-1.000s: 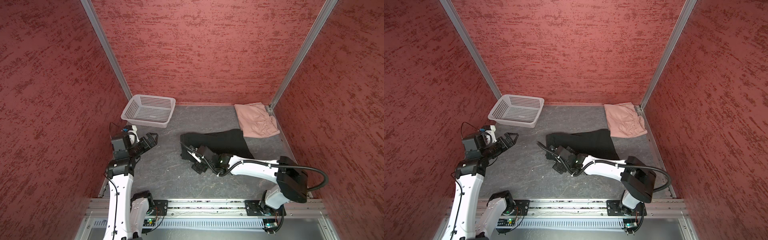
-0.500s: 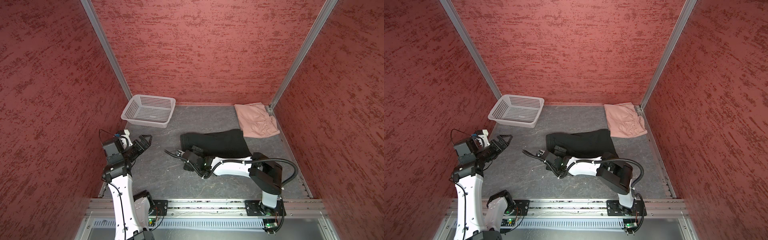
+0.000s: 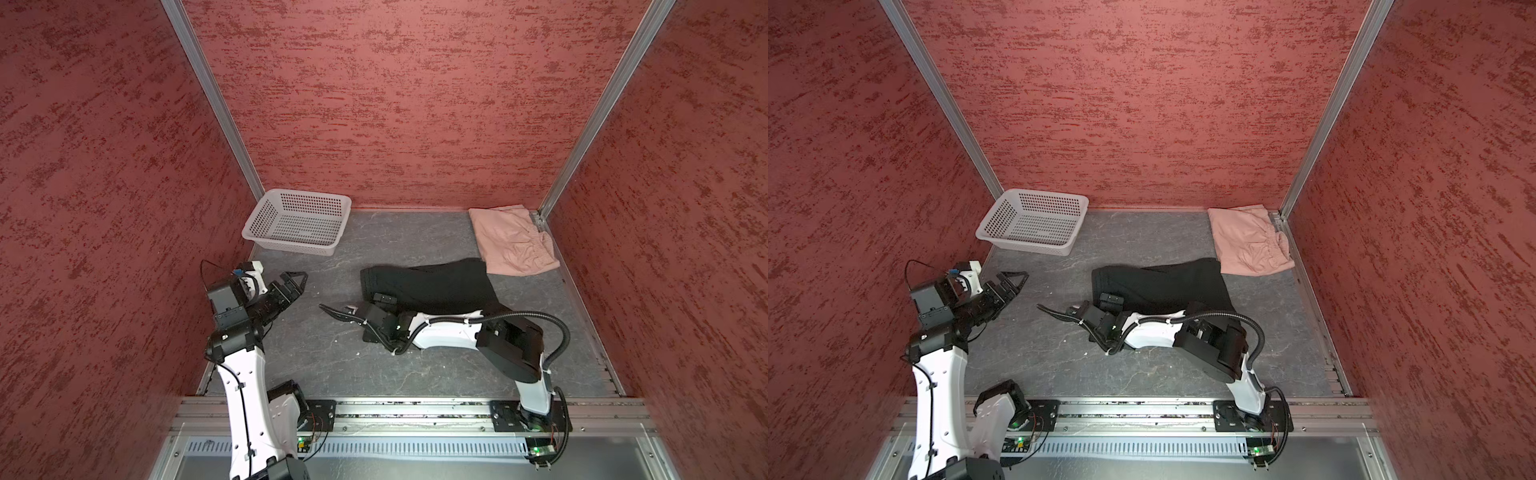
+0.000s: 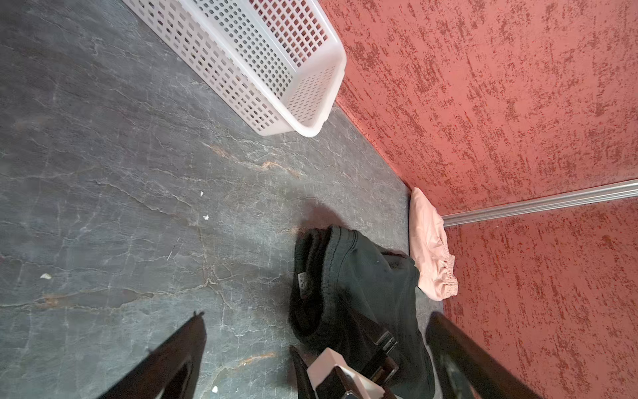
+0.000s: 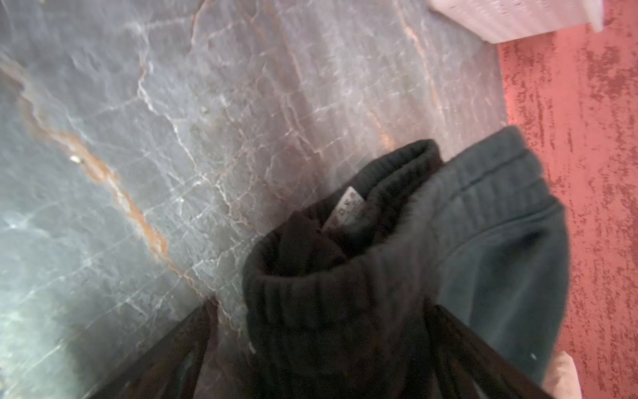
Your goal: Fold and stack the shorts
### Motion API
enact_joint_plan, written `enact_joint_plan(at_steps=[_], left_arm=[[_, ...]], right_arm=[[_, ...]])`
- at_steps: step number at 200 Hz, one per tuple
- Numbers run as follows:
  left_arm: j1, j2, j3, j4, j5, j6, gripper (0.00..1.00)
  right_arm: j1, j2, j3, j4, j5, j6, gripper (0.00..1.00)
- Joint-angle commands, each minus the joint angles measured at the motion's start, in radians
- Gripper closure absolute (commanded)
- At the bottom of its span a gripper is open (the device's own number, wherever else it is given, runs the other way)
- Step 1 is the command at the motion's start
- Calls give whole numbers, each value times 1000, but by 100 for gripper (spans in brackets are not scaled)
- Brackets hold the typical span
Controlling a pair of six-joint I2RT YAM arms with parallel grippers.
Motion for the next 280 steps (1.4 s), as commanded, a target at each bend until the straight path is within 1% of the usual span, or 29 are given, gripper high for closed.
enact_joint_plan(at_steps=[1,46,54,63,77,84,89,90,101,108,109,110,113,132,150,163,187,200,207,240,280], left_arm=[[6,2,-7,14,26,11,1],[7,-1,-4,10,32,8,1],[7,-2,-3,7,32,3,1],[7,-2,-3,4,33,-3,1],[7,-4,-14,13,43,-18,1],[7,0,-24,31,61,-29,1],[7,7,-32,40,74,-39,1],[7,8,-34,42,77,-41,1],[5,26,-45,57,104,-58,1],[4,38,-46,55,108,-61,1],[4,40,-46,55,107,-61,1],[4,41,-46,54,107,-62,1],[2,44,-46,53,106,-62,1],[-25,47,-60,57,75,-72,1],[-89,51,-119,137,69,-142,1],[-164,66,-188,244,61,-225,1],[-350,138,-297,467,-20,-356,1],[-437,204,-325,578,-64,-400,1],[-468,242,-330,620,-77,-417,1],[-543,379,-353,864,-88,-495,1],[-598,516,-355,1007,-105,-551,1]], right_arm=[[6,35,43,7,-18,-50,1],[3,118,77,29,3,-63,1],[0,121,78,31,2,-51,4],[-3,118,78,27,-4,-32,11],[-13,104,76,22,-14,17,26],[-20,91,74,19,-33,52,35],[-26,81,73,19,-55,82,47],[-28,80,72,19,-64,88,47],[-41,52,60,32,-107,149,76],[-47,34,50,46,-136,190,89],[-47,31,50,47,-140,195,94],[-48,29,48,49,-146,202,96],[-52,19,43,57,-163,221,100],[-78,-57,-26,160,-264,332,100],[-105,-116,-90,265,-339,410,100],[-116,-134,-120,316,-364,433,100],[-120,-125,-128,330,-378,429,100],[-120,-123,-138,340,-385,427,100],[-120,-123,-143,344,-390,428,100],[-120,-127,-157,348,-392,429,100],[-120,-139,-181,382,-392,430,100]])
